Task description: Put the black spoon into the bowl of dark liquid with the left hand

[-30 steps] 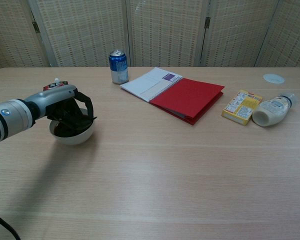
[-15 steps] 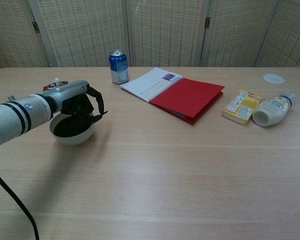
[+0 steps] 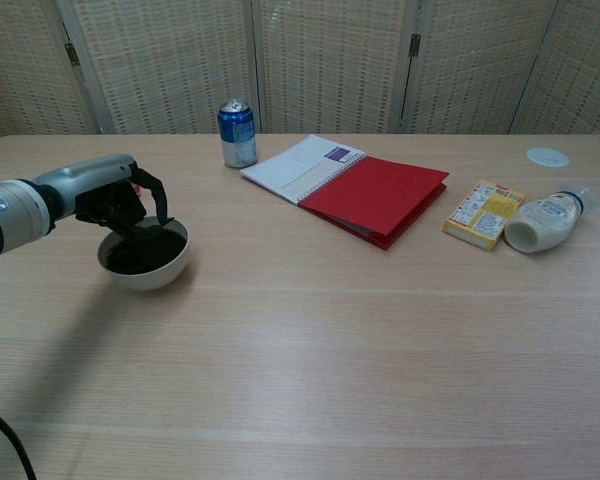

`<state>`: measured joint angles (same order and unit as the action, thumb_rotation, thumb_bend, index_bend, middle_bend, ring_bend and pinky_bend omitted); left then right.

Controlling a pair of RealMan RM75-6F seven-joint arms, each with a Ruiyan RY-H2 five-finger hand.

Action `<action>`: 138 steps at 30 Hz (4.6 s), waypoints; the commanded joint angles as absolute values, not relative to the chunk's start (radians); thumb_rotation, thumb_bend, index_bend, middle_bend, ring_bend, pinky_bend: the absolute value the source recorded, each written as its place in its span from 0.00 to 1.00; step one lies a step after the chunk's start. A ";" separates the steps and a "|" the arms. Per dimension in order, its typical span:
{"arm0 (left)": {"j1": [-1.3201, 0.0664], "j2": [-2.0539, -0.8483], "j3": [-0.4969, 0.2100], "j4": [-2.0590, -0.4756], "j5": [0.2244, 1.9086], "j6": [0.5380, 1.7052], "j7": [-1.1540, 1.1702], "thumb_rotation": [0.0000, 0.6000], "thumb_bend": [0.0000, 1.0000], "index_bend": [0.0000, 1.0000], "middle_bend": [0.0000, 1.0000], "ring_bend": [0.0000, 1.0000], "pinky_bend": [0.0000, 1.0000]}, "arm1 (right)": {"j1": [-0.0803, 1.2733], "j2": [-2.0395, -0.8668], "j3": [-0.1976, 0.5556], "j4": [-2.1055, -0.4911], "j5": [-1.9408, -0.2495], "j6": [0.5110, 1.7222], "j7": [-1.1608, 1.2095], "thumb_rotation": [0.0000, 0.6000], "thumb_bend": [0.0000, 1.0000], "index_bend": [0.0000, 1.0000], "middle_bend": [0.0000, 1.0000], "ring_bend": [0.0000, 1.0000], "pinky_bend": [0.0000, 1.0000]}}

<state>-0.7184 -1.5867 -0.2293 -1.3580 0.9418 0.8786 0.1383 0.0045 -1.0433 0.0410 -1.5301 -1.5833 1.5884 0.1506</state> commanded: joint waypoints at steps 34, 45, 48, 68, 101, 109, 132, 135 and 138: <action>-0.719 -1.576 -0.212 -1.361 0.943 0.856 0.125 1.00 0.49 0.68 0.96 0.88 1.00 | -0.005 -1.042 0.040 -1.536 -1.587 1.599 0.149 1.00 0.24 0.30 0.27 0.35 0.35; -0.760 -1.636 -0.221 -1.338 0.938 0.838 0.153 1.00 0.49 0.67 0.96 0.88 1.00 | -0.012 -1.039 0.041 -1.536 -1.578 1.605 0.152 1.00 0.24 0.30 0.27 0.35 0.34; -0.777 -1.660 -0.233 -1.303 0.913 0.831 0.167 1.00 0.49 0.67 0.96 0.88 1.00 | -0.014 -1.039 0.040 -1.534 -1.575 1.606 0.154 1.00 0.24 0.30 0.27 0.35 0.35; -0.731 -1.601 -0.221 -1.339 0.908 0.861 0.153 1.00 0.49 0.67 0.96 0.88 1.00 | -0.003 -1.048 0.043 -1.523 -1.587 1.599 0.162 1.00 0.24 0.30 0.27 0.35 0.35; -0.747 -1.612 -0.237 -1.338 0.844 0.864 0.209 1.00 0.44 0.51 0.95 0.87 1.00 | -0.005 -1.041 0.047 -1.519 -1.582 1.600 0.176 1.00 0.23 0.30 0.27 0.35 0.35; -0.692 -1.543 -0.234 -1.455 0.891 0.941 0.165 1.00 0.18 0.11 0.88 0.81 1.00 | -0.004 -1.039 0.048 -1.528 -1.585 1.605 0.170 1.00 0.23 0.30 0.27 0.35 0.35; -0.356 -1.318 -0.042 -1.573 1.296 1.450 0.148 1.00 0.17 0.26 0.41 0.35 0.35 | 0.031 -1.025 0.028 -1.537 -1.605 1.538 0.163 1.00 0.19 0.28 0.24 0.25 0.30; -0.318 -1.275 -0.016 -1.610 1.319 1.475 0.155 1.00 0.18 0.27 0.41 0.34 0.35 | 0.037 -1.035 0.027 -1.535 -1.612 1.535 0.165 1.00 0.19 0.27 0.24 0.25 0.30; -0.278 -1.241 0.011 -1.652 1.338 1.500 0.170 1.00 0.17 0.28 0.40 0.34 0.35 | 0.041 -1.045 0.026 -1.531 -1.618 1.536 0.165 1.00 0.19 0.27 0.24 0.25 0.30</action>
